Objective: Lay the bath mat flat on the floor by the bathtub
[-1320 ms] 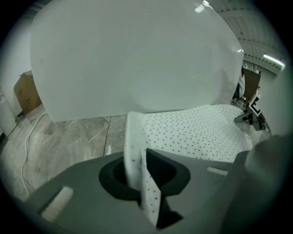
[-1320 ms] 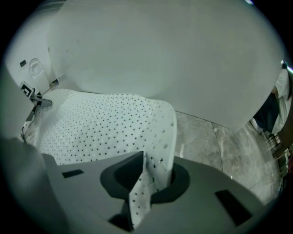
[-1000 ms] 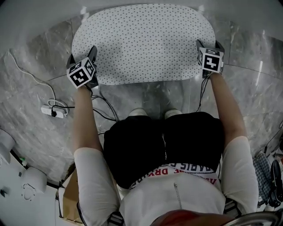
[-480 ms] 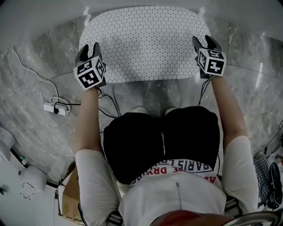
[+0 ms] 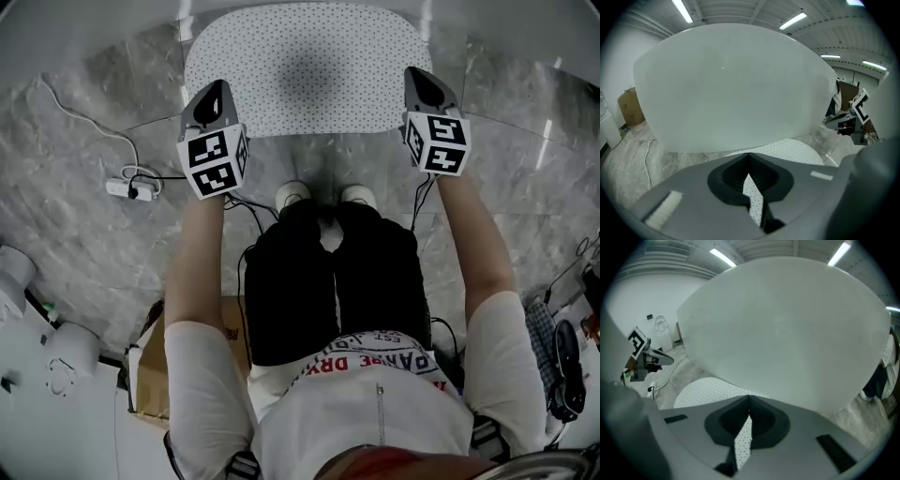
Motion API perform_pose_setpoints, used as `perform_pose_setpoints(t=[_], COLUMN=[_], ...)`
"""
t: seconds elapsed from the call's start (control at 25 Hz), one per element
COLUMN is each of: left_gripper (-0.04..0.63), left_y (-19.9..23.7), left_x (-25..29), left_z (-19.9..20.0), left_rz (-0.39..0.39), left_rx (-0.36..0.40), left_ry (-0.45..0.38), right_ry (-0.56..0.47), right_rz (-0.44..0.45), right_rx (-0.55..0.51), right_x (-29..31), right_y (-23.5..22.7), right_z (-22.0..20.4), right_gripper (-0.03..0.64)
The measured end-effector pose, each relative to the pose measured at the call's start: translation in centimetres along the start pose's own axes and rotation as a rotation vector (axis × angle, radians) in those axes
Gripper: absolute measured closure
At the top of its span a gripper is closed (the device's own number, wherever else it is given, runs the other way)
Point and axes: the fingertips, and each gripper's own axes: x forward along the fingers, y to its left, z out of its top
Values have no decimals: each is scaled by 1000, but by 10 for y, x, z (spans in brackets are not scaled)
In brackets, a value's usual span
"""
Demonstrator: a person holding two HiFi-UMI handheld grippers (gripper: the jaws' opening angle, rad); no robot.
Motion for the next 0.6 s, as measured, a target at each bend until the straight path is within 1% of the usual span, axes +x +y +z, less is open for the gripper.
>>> perform_pose_setpoints(t=[0.12,0.2,0.36,0.44,0.48,0.6], left_gripper=[583,583,583,583,583,583], left_y=[-12,-20,-42,-53,-57,-65], left_x=[-45,-78,-147,-183,-200,-248], left_z=[45,80,158,197,216,266], left_rz=[-28,-56,-116,-147,-156,-159], left_rx=[8,0,38,50,44,-18], left_ry=[6,1,-55,-93,-114,-175], right_ry=[-14,-33,-84,-115,-129,-163], right_rz=[33,57,80,83,85,95], right_rx=[-59,-84,-91,-76,-57,33], right_x=[-44,-76,-143,-177,-193,-240], right_y=[18,31,48,52,53,56], right_z=[43,76,149,186,205,254], right_gripper=[606,606,606,606,606,606])
